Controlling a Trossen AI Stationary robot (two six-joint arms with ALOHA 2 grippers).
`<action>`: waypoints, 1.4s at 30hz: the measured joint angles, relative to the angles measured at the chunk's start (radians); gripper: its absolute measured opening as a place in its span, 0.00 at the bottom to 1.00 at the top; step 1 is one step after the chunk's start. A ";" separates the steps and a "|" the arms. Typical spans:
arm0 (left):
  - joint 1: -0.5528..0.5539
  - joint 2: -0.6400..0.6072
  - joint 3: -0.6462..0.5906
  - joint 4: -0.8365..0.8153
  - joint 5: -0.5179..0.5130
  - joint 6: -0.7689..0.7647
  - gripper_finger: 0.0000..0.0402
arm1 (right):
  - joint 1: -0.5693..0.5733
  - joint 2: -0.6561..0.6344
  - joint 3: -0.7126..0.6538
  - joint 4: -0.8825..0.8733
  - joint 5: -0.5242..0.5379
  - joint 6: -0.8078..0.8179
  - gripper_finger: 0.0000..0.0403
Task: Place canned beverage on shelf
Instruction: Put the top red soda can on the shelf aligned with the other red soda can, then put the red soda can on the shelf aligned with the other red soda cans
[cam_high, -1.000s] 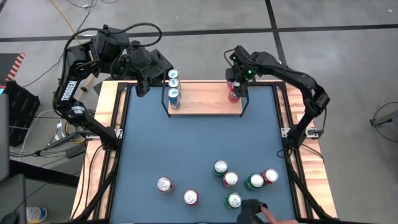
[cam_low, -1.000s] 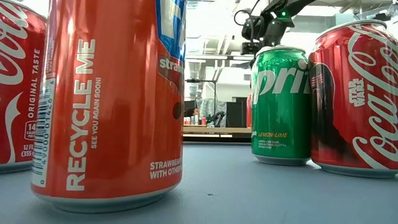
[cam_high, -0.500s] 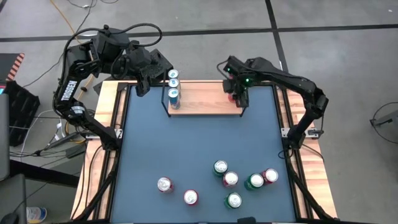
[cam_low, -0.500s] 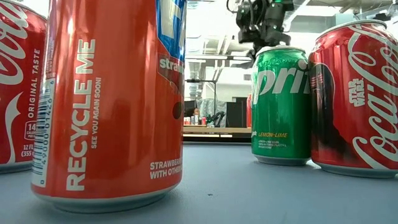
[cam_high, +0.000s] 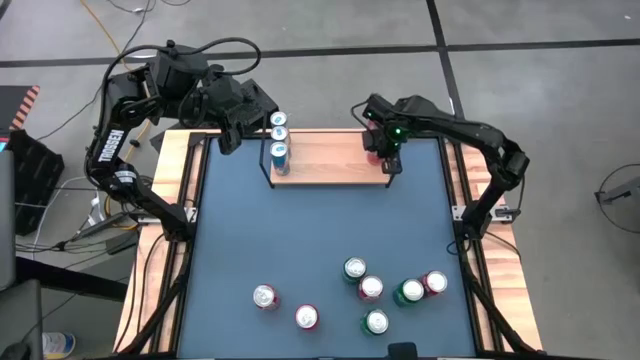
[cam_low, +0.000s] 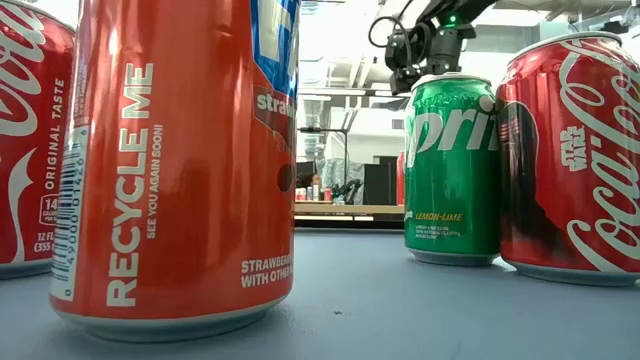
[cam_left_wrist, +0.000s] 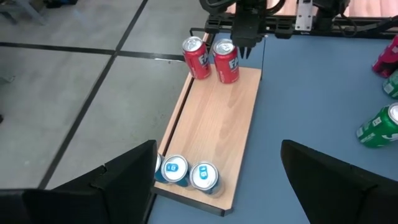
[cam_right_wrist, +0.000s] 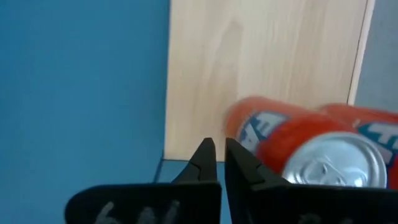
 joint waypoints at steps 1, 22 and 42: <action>0.000 0.000 0.000 0.000 0.000 -0.003 0.82 | -0.006 0.000 -0.004 0.001 0.000 -0.001 0.03; 0.000 0.000 0.000 0.008 0.000 -0.006 0.82 | -0.055 0.000 -0.009 0.061 0.035 -0.043 0.00; 0.000 0.000 0.000 0.008 -0.011 -0.036 0.82 | 0.181 -0.128 0.287 -0.395 -0.122 0.405 0.14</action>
